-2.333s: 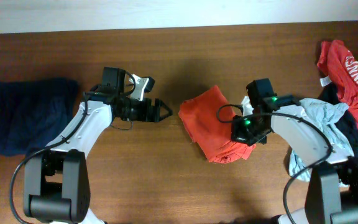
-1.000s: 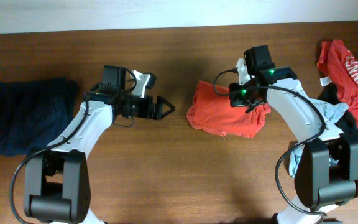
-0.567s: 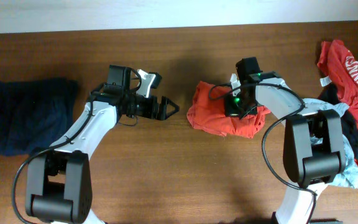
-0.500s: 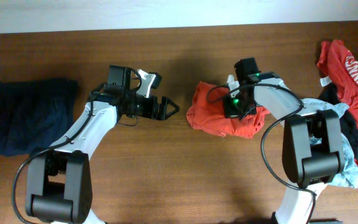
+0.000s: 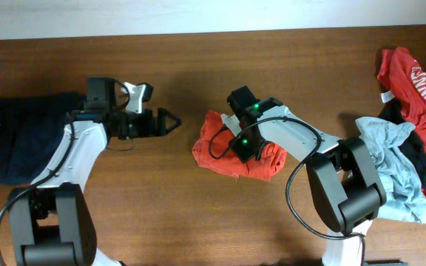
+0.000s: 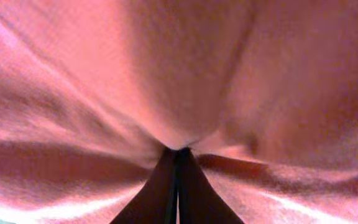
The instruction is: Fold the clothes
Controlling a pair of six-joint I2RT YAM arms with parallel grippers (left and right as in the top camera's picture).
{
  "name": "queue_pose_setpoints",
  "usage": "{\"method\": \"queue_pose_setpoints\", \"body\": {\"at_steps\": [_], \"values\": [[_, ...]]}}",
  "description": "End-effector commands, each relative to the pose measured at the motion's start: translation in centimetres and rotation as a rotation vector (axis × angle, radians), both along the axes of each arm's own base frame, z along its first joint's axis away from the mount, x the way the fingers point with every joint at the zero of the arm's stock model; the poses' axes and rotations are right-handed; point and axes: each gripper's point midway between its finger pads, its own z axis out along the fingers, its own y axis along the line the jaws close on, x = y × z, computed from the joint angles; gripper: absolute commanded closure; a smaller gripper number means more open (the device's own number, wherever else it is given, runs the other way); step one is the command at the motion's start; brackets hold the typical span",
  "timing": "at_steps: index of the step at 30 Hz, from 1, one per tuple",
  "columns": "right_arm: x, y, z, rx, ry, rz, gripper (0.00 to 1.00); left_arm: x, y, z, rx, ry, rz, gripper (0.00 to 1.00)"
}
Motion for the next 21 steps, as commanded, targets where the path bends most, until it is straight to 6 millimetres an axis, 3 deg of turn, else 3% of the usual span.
{"method": "queue_pose_setpoints", "body": {"at_steps": [1, 5, 10, 15, 21], "values": [[0.8, -4.4, -0.5, -0.206, -0.044, -0.004, 0.96, 0.0, -0.2, 1.4, -0.008, -0.042, -0.020, 0.01], [1.8, -3.2, 1.0, -0.094, -0.067, -0.026, 0.96, -0.6, -1.9, 1.3, -0.008, -0.035, -0.062, 0.01], [2.0, -0.1, 5.1, 0.137, -0.097, 0.021, 0.95, -1.5, -4.5, 0.3, 0.023, -0.020, -0.128, 0.01], [2.8, -1.3, 8.3, 0.194, -0.160, -0.027, 0.94, -2.6, -7.3, -1.8, 0.081, 0.009, -0.191, 0.01], [3.1, -2.2, 9.3, 0.350, -0.079, -0.246, 0.86, -3.0, -9.3, -4.8, 0.039, 0.120, -0.181, 0.01]]}}
